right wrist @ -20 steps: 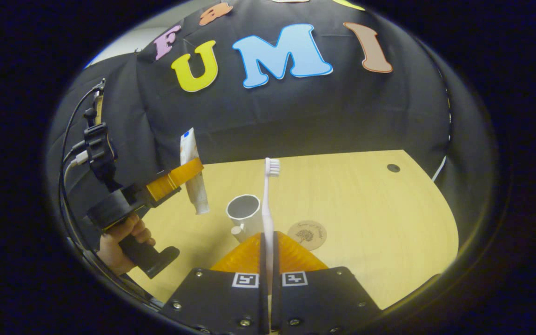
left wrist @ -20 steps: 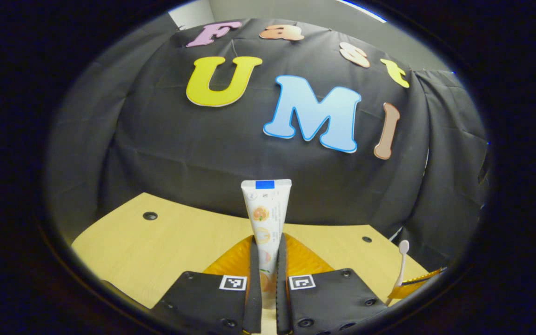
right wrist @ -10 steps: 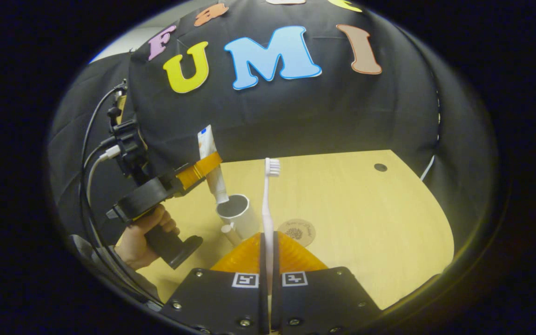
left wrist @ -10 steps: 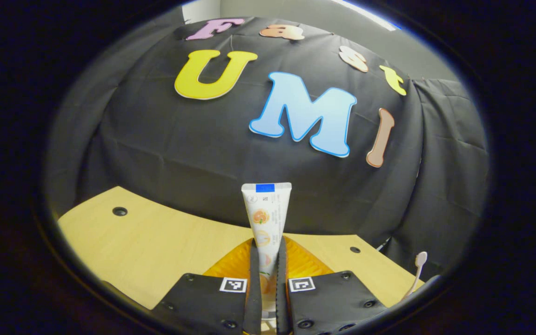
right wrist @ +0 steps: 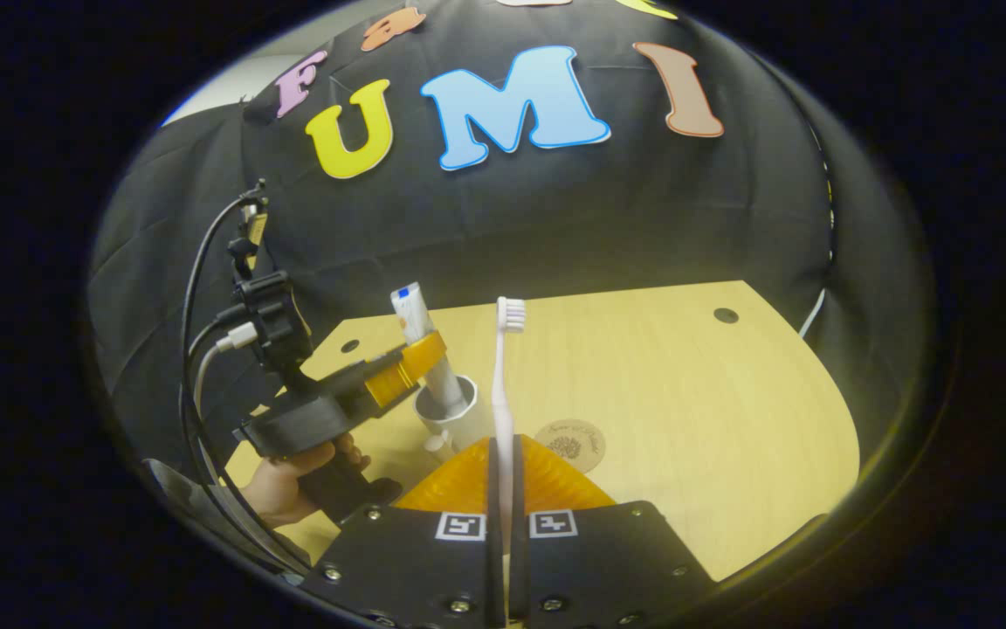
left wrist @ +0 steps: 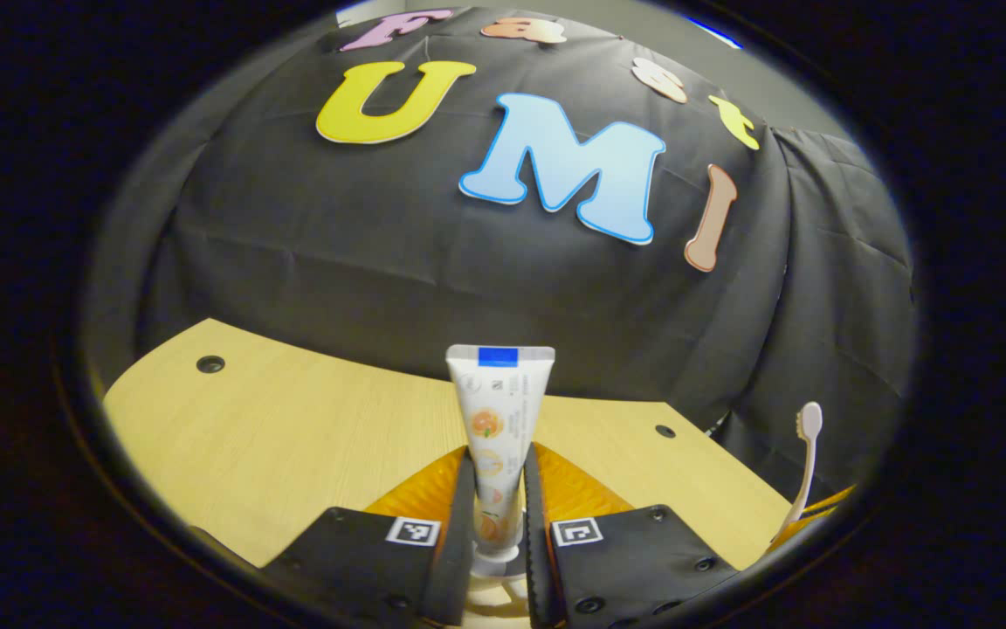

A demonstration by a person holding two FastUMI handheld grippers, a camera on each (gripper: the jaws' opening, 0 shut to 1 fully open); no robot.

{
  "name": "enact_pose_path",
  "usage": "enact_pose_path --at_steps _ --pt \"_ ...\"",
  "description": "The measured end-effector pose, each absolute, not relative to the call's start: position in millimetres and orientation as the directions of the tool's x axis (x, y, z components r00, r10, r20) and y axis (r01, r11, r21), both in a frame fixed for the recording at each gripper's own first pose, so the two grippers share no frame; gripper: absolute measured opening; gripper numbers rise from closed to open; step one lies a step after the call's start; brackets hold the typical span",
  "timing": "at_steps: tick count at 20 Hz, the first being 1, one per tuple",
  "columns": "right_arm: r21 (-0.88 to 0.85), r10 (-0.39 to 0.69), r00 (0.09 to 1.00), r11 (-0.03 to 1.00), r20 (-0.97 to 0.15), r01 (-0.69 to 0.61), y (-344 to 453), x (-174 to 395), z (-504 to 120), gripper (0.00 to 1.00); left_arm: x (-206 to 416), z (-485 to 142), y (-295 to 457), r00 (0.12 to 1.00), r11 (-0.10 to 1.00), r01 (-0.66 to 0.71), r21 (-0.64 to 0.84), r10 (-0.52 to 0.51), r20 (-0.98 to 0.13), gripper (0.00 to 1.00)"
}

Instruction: Put the toothbrush and toothpaste on the desktop into the cup, then pick up the cup and place it on the coaster on the desktop.

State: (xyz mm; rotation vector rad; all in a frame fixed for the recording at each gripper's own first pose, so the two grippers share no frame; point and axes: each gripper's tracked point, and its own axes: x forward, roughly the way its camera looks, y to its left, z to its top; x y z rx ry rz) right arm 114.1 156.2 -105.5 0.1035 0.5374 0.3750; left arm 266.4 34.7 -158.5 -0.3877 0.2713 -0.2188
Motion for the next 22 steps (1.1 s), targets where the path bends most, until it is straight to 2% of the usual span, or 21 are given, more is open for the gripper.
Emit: enact_pose_path --at_steps 1,2,4,5,8,11,12,13,15,16,19,20,22 --pt "0.191 0.383 0.793 0.924 -0.474 -0.332 159.5 116.1 -104.3 0.04 263.4 -163.6 34.3 0.935 0.899 0.156 -0.409 -0.268 -0.233 0.45" --pt "0.191 0.393 0.793 0.92 -0.467 -0.343 163.6 119.6 -101.7 0.04 261.4 -164.6 33.1 0.932 0.897 0.16 -0.412 -0.275 -0.237 0.34" --pt "0.187 0.411 0.795 0.912 -0.446 -0.366 170.4 127.8 -99.2 0.04 256.0 -165.5 32.9 0.928 0.897 0.164 -0.411 -0.281 -0.243 0.59" --pt "0.183 0.417 0.798 0.909 -0.434 -0.375 174.2 131.0 -96.7 0.04 251.8 -159.9 35.7 0.933 0.9 0.163 -0.404 -0.274 -0.235 0.63" --pt "0.179 0.44 0.806 0.898 -0.396 -0.402 185.4 147.3 -86.6 0.04 241.4 -153.0 42.7 0.938 0.907 0.157 -0.391 -0.261 -0.23 0.84" --pt "0.184 0.464 0.813 0.886 -0.351 -0.427 197.0 163.8 -76.2 0.04 223.3 -157.0 54.0 0.935 0.9 0.126 -0.418 -0.249 -0.253 0.94" --pt "0.188 0.476 0.812 0.879 -0.337 -0.437 201.5 168.6 -73.6 0.04 215.9 -160.3 58.4 0.933 0.898 0.11 -0.426 -0.241 -0.267 0.94" --pt "0.194 0.492 0.808 0.871 -0.324 -0.452 206.9 173.2 -72.3 0.04 209.3 -163.0 62.7 0.932 0.898 0.097 -0.429 -0.233 -0.278 0.9" --pt "0.208 0.527 0.797 0.849 -0.294 -0.485 220.9 179.8 -70.3 0.04 195.0 -168.3 71.8 0.929 0.904 0.071 -0.421 -0.214 -0.302 0.9" --pt "0.215 0.546 0.79 0.838 -0.279 -0.502 228.9 183.0 -69.6 0.04 187.6 -171.4 75.7 0.926 0.91 0.058 -0.41 -0.203 -0.319 0.95" --pt "0.197 0.594 0.767 0.804 -0.242 -0.561 254.3 193.3 -73.5 0.04 168.1 -183.3 85.1 0.914 0.921 0.033 -0.387 -0.185 -0.362 0.95" --pt "0.177 0.607 0.76 0.795 -0.234 -0.58 261.6 195.6 -75.5 0.03 162.0 -186.5 87.3 0.91 0.922 0.028 -0.387 -0.184 -0.373 0.99" --pt "0.128 0.622 0.752 0.782 -0.217 -0.61 275.0 201.6 -78.1 0.04 149.5 -192.9 91.3 0.904 0.923 0.012 -0.386 -0.175 -0.39 0.96"
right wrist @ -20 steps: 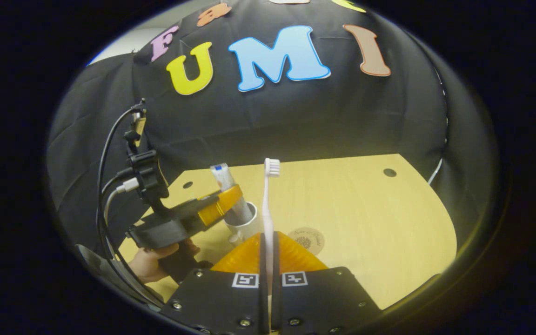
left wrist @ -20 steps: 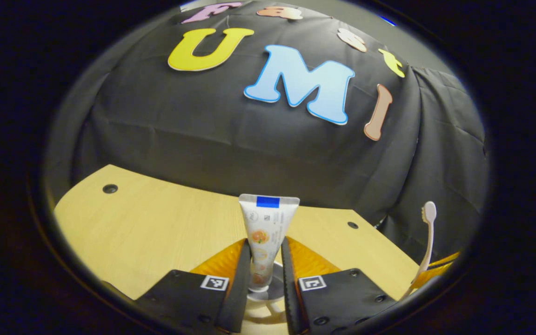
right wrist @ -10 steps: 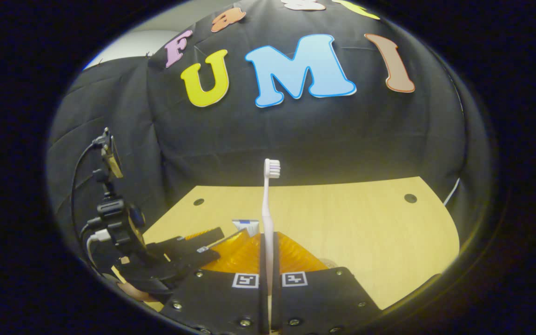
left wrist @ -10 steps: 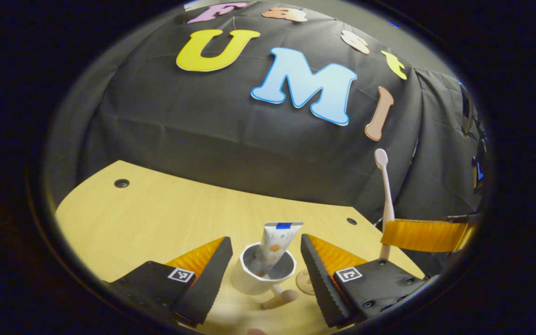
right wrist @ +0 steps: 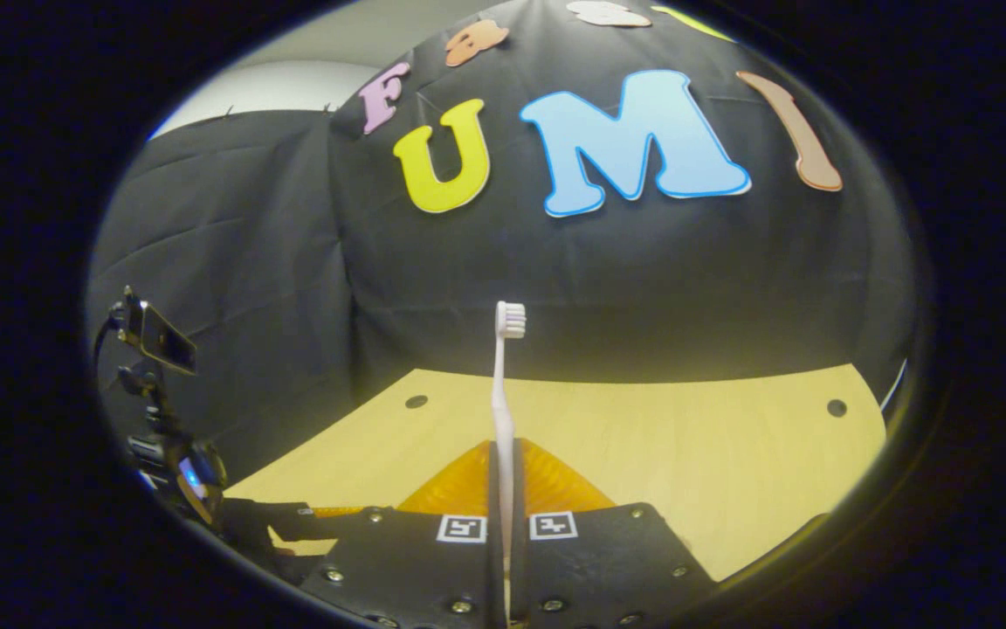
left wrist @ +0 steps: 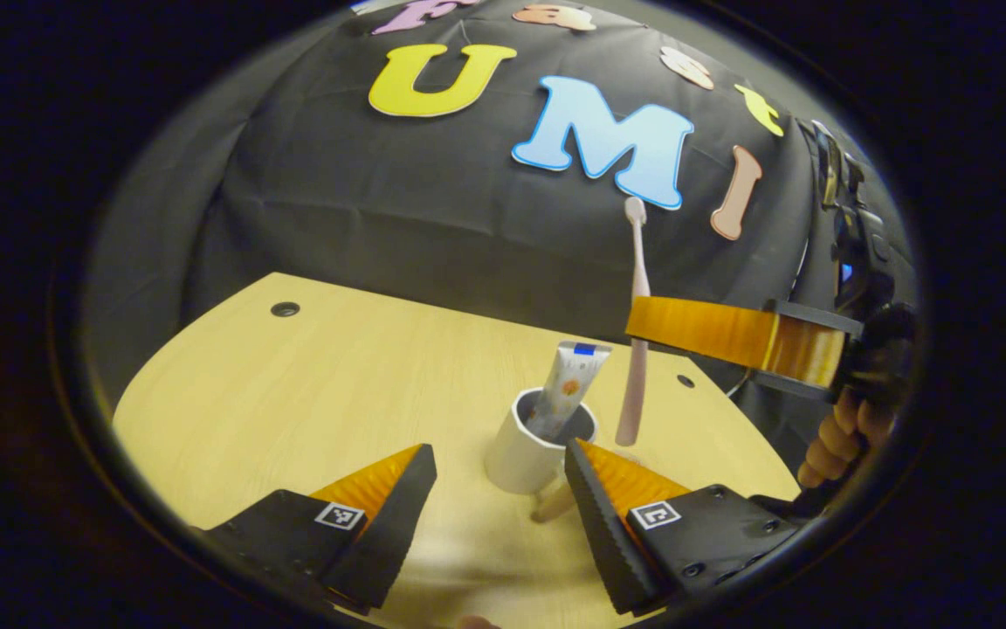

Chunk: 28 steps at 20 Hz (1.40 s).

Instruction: Put the toothbrush and toothpaste on the desktop into the cup, then pick up the cup and place it on the coaster on the desktop.

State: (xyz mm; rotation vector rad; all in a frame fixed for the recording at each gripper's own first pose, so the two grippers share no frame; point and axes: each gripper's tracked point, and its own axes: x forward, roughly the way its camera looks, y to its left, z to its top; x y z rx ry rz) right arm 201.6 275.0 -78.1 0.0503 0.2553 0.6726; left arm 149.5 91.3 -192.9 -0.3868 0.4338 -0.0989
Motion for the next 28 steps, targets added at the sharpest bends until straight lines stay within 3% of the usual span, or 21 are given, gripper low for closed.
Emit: enact_pose_path --at_steps 3,5,7,8,12,13,15,17,18,19,20,22,23,24,25,28 --pt "0.057 0.629 0.75 0.772 -0.206 -0.633 287.1 210.6 -86.8 0.03 135.8 -200.6 96.3 0.896 0.916 -0.01 -0.402 -0.17 -0.41 0.9" --pt "0.013 0.624 0.755 0.772 -0.203 -0.635 291.8 218.1 -94.9 0.03 129.5 -205.3 99.3 0.892 0.912 -0.023 -0.409 -0.167 -0.421 0.95" --pt "-0.018 0.624 0.755 0.768 -0.202 -0.64 295.3 222.6 -102.1 0.03 124.8 -210.7 102.2 0.889 0.912 -0.035 -0.408 -0.159 -0.43 0.9" --pt "-0.025 0.627 0.753 0.765 -0.2 -0.644 297.8 223.2 -103.4 0.04 123.7 -212.5 103.6 0.887 0.912 -0.041 -0.409 -0.155 -0.434 0.95" --pt "-0.062 0.617 0.766 0.77 -0.18 -0.635 297.6 223.7 -102.3 0.03 123.3 -215.4 106.0 0.886 0.908 -0.056 -0.414 -0.146 -0.441 0.95" --pt "-0.074 0.612 0.77 0.772 -0.181 -0.631 298.3 226.3 -104.4 0.05 123.5 -214.8 105.2 0.885 0.91 -0.054 -0.411 -0.147 -0.441 0.99" --pt "-0.1 0.605 0.777 0.774 -0.175 -0.625 297.3 225.3 -103.6 0.05 124.0 -214.7 103.7 0.885 0.913 -0.047 -0.405 -0.15 -0.441 0.9" --pt "-0.119 0.604 0.777 0.771 -0.177 -0.626 294.4 224.0 -103.1 0.07 126.5 -215.2 101.3 0.884 0.916 -0.04 -0.4 -0.154 -0.441 0.95" --pt "-0.122 0.61 0.772 0.765 -0.18 -0.633 295.7 221.9 -104.2 0.11 126.7 -215.5 99.7 0.884 0.916 -0.036 -0.399 -0.157 -0.441 0.95" --pt "-0.128 0.607 0.773 0.765 -0.184 -0.631 294.0 220.0 -104.7 0.23 128.7 -214.6 97.7 0.883 0.916 -0.033 -0.399 -0.161 -0.441 0.95" --pt "-0.133 0.604 0.775 0.766 -0.186 -0.629 292.0 218.8 -104.5 0.29 129.2 -215.0 95.5 0.882 0.916 -0.029 -0.4 -0.165 -0.442 0.99" --pt "-0.13 0.595 0.781 0.773 -0.191 -0.621 288.0 217.3 -103.8 0.59 131.4 -216.0 91.0 0.88 0.915 -0.023 -0.404 -0.173 -0.442 0.95" --pt "-0.12 0.59 0.784 0.779 -0.193 -0.616 285.4 217.4 -104.2 0.67 131.7 -215.0 88.8 0.88 0.914 -0.02 -0.405 -0.177 -0.441 0.95" --pt "-0.105 0.589 0.785 0.783 -0.193 -0.613 282.8 214.9 -102.3 0.69 133.6 -213.6 86.3 0.88 0.914 -0.016 -0.405 -0.18 -0.44 0.95" --pt "-0.09 0.584 0.789 0.79 -0.19 -0.606 278.8 214.7 -98.2 0.78 134.0 -213.2 83.9 0.879 0.914 -0.012 -0.405 -0.183 -0.44 0.95" --pt "-0.065 0.566 0.809 0.811 -0.163 -0.581 262.8 211.2 -81.1 0.77 136.2 -209.4 76.7 0.878 0.917 -0.001 -0.4 -0.191 -0.439 0.95"
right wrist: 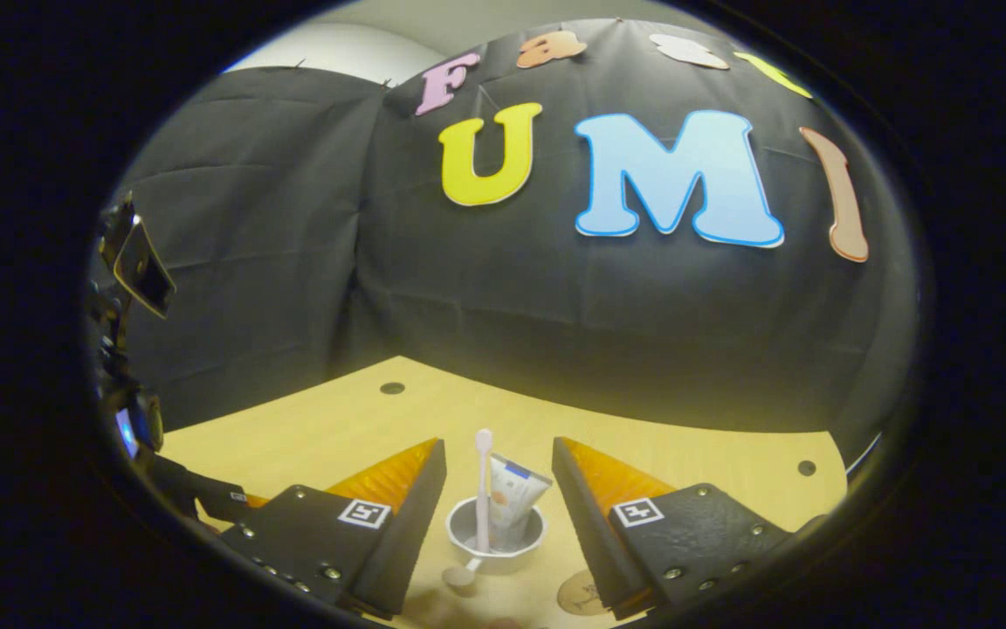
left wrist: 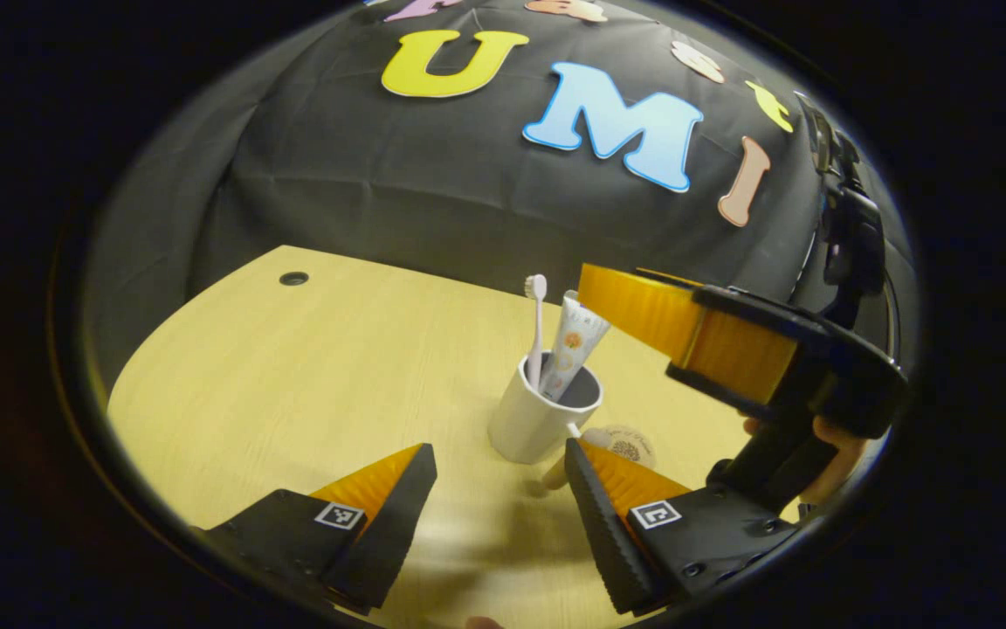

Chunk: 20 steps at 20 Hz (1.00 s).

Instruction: Put the toothbrush and toothpaste on the desktop into the cup, then pick up the cup and place it on the coaster on the desktop.

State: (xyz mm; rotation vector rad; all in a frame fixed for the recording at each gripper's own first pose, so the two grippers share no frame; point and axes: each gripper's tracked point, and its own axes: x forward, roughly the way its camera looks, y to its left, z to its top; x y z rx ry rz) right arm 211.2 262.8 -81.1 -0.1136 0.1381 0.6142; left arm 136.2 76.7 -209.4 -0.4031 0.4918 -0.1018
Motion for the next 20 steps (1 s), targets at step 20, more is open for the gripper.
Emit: enact_pose_path --at_steps 20 --pt "0.037 0.346 0.91 0.937 -0.23 -0.347 101.0 180.8 -55.7 0.79 180.4 -219.5 7.3 0.735 0.956 0.011 -0.292 -0.206 -0.646 0.92"
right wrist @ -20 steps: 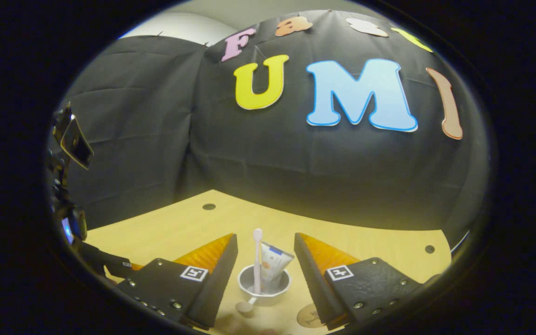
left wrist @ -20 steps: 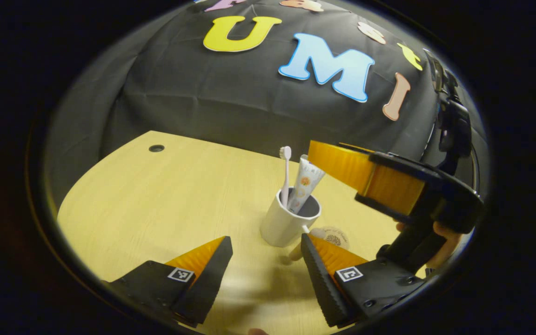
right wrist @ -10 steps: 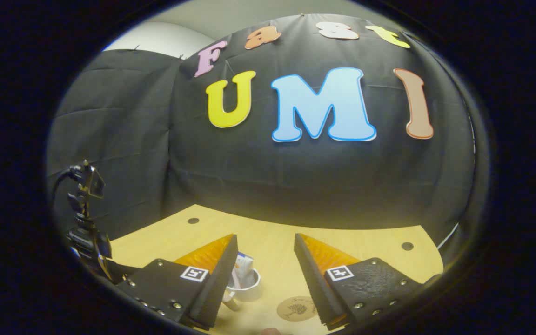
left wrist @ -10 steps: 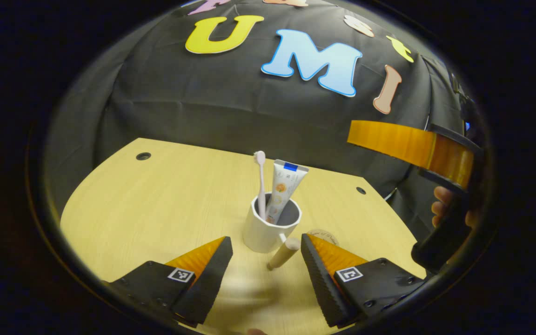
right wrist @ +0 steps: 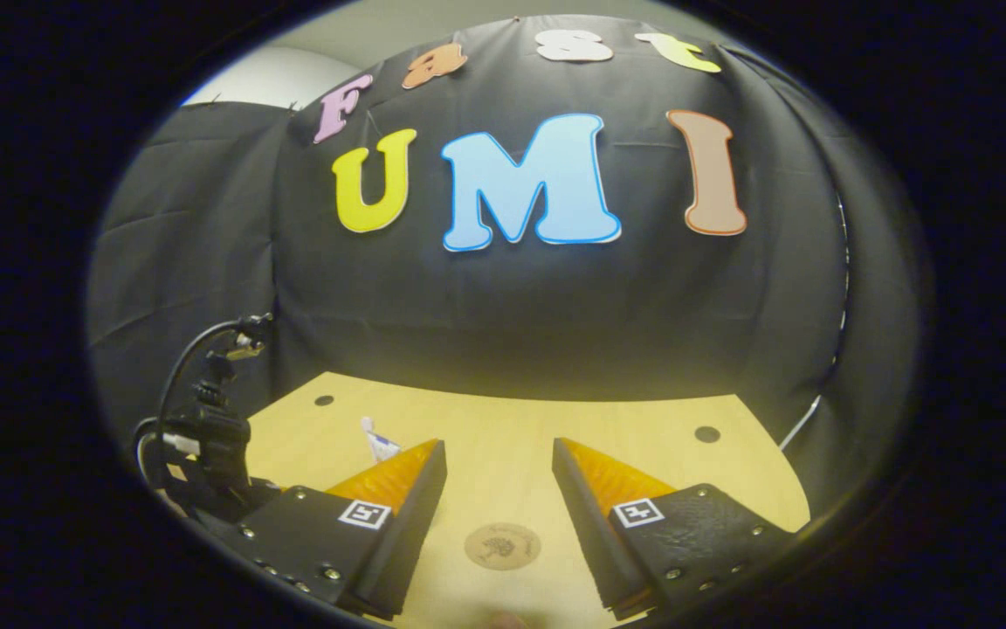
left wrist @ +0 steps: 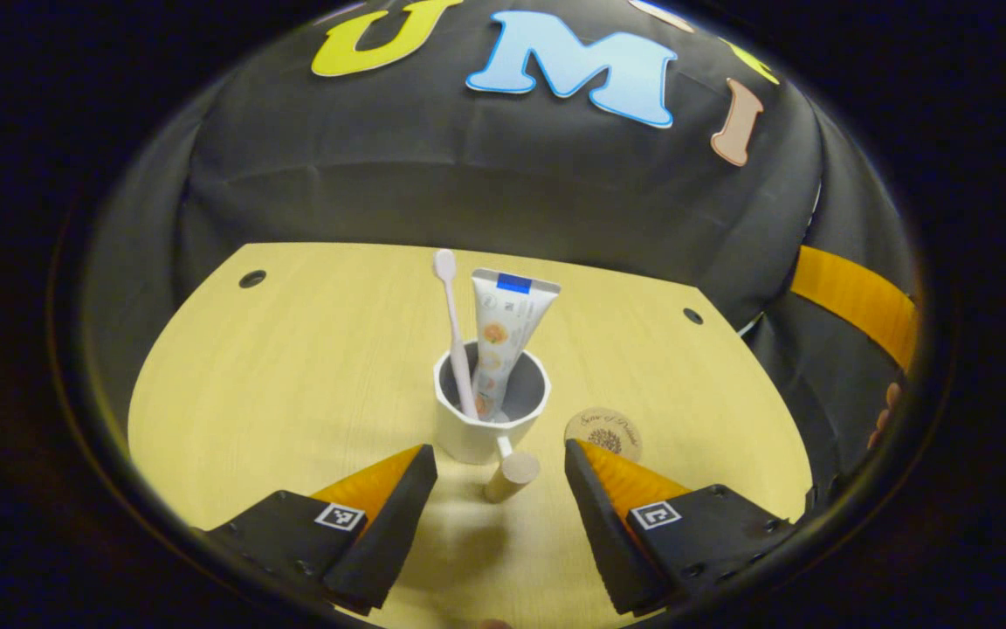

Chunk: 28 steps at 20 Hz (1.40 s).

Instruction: Put the toothbrush and toothpaste on the desktop into the cup, then pick up the cup and place it on the coaster on the desktop.

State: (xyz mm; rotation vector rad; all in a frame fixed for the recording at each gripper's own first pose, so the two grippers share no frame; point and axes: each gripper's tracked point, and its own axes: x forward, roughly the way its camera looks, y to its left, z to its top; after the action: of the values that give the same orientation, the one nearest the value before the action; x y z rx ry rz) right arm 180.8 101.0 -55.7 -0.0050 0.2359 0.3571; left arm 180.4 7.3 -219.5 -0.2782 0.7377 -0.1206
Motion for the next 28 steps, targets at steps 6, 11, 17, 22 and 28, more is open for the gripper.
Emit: enact_pose_path --at_steps 6,11,17,22,28 --pt "0.059 0.285 0.913 0.958 -0.292 -0.28 56.8 167.4 -70.1 0.77 184.2 -261.5 -1.9 0.565 0.964 -0.047 -0.261 -0.19 -0.803 0.95" --pt "0.02 0.253 0.91 0.965 -0.328 -0.261 37.7 156.2 -79.6 0.77 189.6 -281.3 0.2 0.475 0.969 -0.06 -0.24 -0.183 -0.861 0.95" --pt "0.055 0.266 0.893 0.963 -0.363 -0.264 38.7 147.5 -93.1 0.79 201.5 -290.4 5.7 0.437 0.972 -0.073 -0.222 -0.169 -0.883 0.86" --pt "0.076 0.259 0.886 0.965 -0.384 -0.25 34.1 140.5 -101.7 0.77 212.9 -290.5 5.7 0.436 0.971 -0.094 -0.219 -0.158 -0.886 0.65" --pt "0.093 0.239 0.885 0.971 -0.399 -0.22 22.2 136.4 -106.7 0.77 211.2 -297.9 1.2 0.417 0.967 -0.102 -0.232 -0.17 -0.893 0.42"
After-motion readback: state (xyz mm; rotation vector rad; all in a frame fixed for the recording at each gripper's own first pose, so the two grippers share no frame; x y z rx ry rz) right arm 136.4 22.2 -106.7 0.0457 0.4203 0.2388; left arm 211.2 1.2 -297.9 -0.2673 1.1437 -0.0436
